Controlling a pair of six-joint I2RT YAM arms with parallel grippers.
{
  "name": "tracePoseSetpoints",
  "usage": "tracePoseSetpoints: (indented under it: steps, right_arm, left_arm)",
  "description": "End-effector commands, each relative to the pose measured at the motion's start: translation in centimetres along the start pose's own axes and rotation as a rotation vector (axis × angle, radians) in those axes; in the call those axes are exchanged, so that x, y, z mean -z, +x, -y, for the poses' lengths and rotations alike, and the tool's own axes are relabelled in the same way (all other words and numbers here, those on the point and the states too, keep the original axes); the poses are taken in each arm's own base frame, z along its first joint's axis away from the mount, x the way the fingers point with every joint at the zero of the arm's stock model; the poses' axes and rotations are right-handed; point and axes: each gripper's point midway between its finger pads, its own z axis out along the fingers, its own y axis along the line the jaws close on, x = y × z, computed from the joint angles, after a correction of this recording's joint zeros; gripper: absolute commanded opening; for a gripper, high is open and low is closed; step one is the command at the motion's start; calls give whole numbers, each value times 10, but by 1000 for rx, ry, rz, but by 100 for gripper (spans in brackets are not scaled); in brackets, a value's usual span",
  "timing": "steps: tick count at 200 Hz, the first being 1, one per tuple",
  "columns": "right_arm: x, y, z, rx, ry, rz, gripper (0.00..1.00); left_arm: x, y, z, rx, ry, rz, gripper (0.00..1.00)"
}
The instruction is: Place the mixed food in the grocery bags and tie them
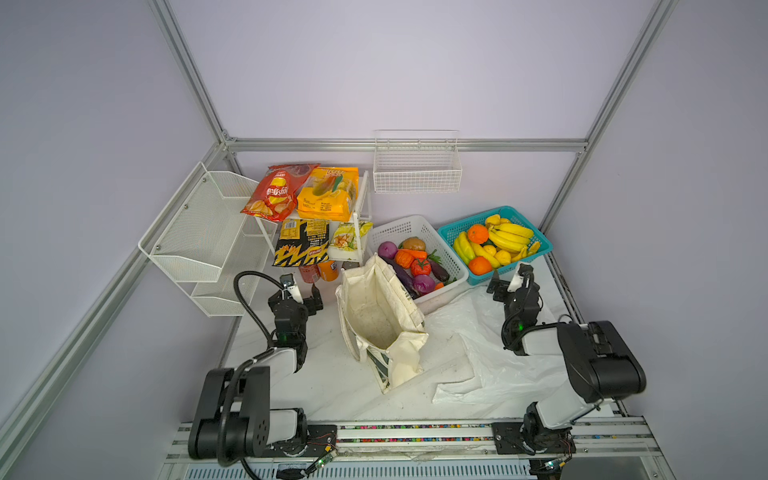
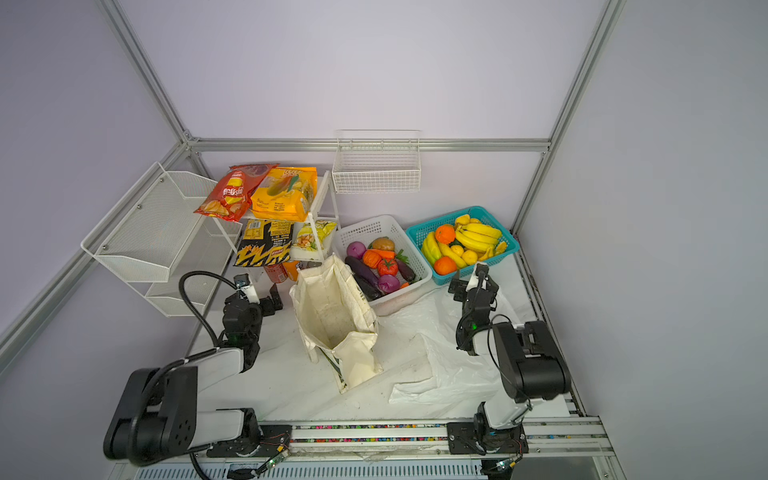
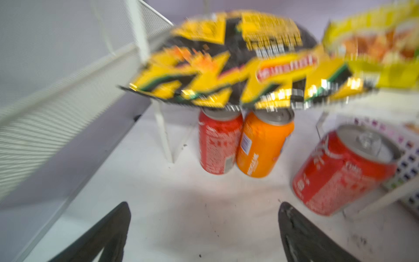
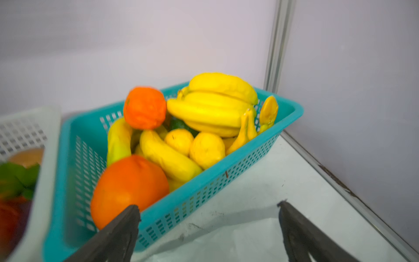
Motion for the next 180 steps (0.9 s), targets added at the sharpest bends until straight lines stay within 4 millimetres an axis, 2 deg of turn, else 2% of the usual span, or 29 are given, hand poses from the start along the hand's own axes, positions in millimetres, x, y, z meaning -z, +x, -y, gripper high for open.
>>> tracePoseSetpoints:
  steps: [1,12,23,32,45,57,74,80,103,135,153,170,180]
  right_arm:
    - [18,-56,10,-259,64,64,94]
    - [22,-70,-19,-272,-77,-4,91]
    - [24,-74,-63,-250,-242,-101,89]
    - [30,-70,-105,-182,-337,-200,89]
    - [54,-62,-174,-33,-484,-322,89]
    - [81,-55,-225,58,-636,-418,89]
    - [117,-49,-271,99,-813,-522,89]
    - [126,-38,-285,113,-859,-574,89]
    - [152,-10,-325,155,-973,-710,88]
    - [155,22,-358,195,-989,-805,73]
    - [159,31,-361,234,-976,-843,62]
    - [162,32,-353,233,-959,-855,56]
    - [165,32,-349,213,-946,-862,50]
  left_arm:
    - [18,-13,-34,248,-207,-66,100]
    - [27,-18,-22,310,-141,-106,100]
    - [36,-28,-1,390,-14,-127,100]
    - [44,-39,20,431,116,-130,100]
    - [58,-53,41,503,238,-152,100]
    - [70,-66,50,509,282,-180,100]
    - [86,-82,52,452,290,-213,100]
    - [90,-85,50,428,280,-224,100]
    - [100,-97,44,343,255,-231,100]
    - [101,-104,47,295,273,-232,100]
    - [102,-105,49,274,281,-237,100]
    - [104,-107,50,247,290,-247,100]
    - [105,-108,50,226,292,-251,100]
